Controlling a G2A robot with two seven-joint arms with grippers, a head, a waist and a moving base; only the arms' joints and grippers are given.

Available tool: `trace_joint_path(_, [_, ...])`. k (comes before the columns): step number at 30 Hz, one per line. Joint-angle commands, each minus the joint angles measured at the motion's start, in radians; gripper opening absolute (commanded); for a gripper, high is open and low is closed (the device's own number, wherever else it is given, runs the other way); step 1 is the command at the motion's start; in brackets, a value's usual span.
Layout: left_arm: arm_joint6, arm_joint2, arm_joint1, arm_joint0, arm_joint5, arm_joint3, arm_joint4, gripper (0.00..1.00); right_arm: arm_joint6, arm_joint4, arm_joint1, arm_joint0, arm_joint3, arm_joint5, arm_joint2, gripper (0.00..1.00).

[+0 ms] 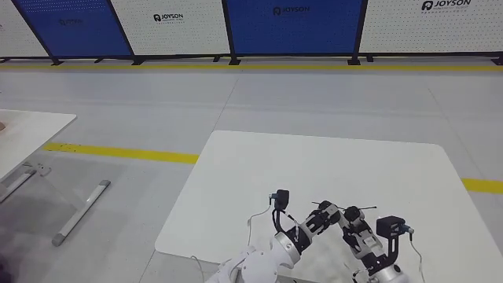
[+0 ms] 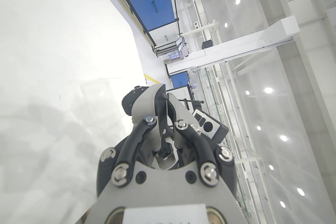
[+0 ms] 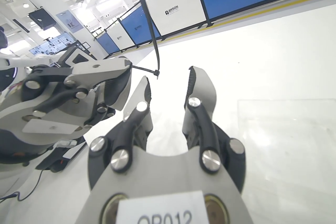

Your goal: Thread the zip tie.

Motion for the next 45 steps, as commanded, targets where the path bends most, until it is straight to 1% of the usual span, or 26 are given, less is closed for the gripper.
trace_joint_path(1, [-0.001,0.002,0.0,0.0,0.001,-0.002,0.003,0.0,0.001,0.0,0.0,0.001,-0.001,0.001,-0.001,0.28])
trace_joint_path(4, [-0.003,0.005,0.001,-0.001,0.005,-0.003,0.007,0.0,0.001,0.0,-0.001,0.001,-0.003,0.0,-0.001,0.25])
trace_joint_path(5, [-0.003,0.006,0.001,-0.002,0.006,-0.003,0.007,0.0,0.0,0.001,-0.001,0.001,-0.004,0.0,-0.001,0.22])
trace_joint_path(6, [-0.003,0.007,0.001,-0.002,0.007,-0.003,0.008,0.0,0.0,0.001,-0.001,0.002,-0.004,-0.001,-0.001,0.16])
trace_joint_path(7, [-0.003,0.007,0.001,-0.003,0.008,-0.003,0.008,0.0,-0.001,0.001,-0.001,0.002,-0.004,-0.001,-0.001,0.15])
trace_joint_path(8, [-0.002,0.007,0.001,-0.003,0.008,-0.003,0.009,0.0,-0.001,0.002,-0.001,0.002,-0.004,-0.001,-0.001,0.18])
trace_joint_path(9, [-0.002,0.008,0.001,-0.003,0.009,-0.003,0.01,0.0,-0.001,0.003,-0.002,0.002,-0.004,-0.001,-0.001,0.16])
trace_joint_path(11, [-0.001,0.008,0.001,-0.004,0.01,-0.004,0.012,0.0,0.001,0.003,-0.002,0.002,-0.004,-0.002,-0.001,0.16])
trace_joint_path(13, [-0.001,0.009,0.001,-0.004,0.012,-0.005,0.014,0.0,0.003,0.003,-0.002,0.004,-0.003,-0.001,-0.002,0.14])
trace_joint_path(18, [0.003,0.012,0.002,-0.006,0.017,-0.004,0.018,0.0,0.011,0.001,-0.003,0.01,0.002,0.0,-0.005,0.15])
trace_joint_path(19, [0.005,0.012,0.002,-0.006,0.018,-0.003,0.019,0.0,0.011,0.0,-0.003,0.011,0.003,0.0,-0.006,0.17])
trace_joint_path(26, [0.009,0.018,0.001,-0.01,0.024,-0.001,0.028,0.0,0.014,0.0,-0.004,0.012,0.004,-0.006,-0.005,0.15])
trace_joint_path(29, [0.012,0.019,0.001,-0.011,0.026,0.0,0.029,0.0,0.017,0.003,-0.004,0.013,0.005,-0.012,-0.005,0.12])
trace_joint_path(32, [0.012,0.02,0.001,-0.012,0.028,0.001,0.03,0.0,0.019,0.007,-0.004,0.013,0.006,-0.015,-0.003,0.04])
trace_joint_path(33, [0.012,0.02,0.001,-0.012,0.028,0.001,0.03,0.0,0.019,0.009,-0.004,0.014,0.007,-0.015,-0.003,0.0])
trace_joint_path(37, [0.011,0.021,0.002,-0.013,0.027,0.002,0.027,0.0,0.028,0.01,-0.004,0.015,0.009,-0.017,-0.001,0.0])
trace_joint_path(41, [0.012,0.02,0.002,-0.01,0.013,-0.003,0.026,0.0,0.036,0.006,-0.004,0.016,0.011,-0.017,-0.002,0.0])
trace_joint_path(45, [0.013,0.02,0.004,-0.006,0.007,-0.009,0.03,0.0,0.039,0.006,-0.004,0.018,0.014,-0.018,-0.003,0.0])
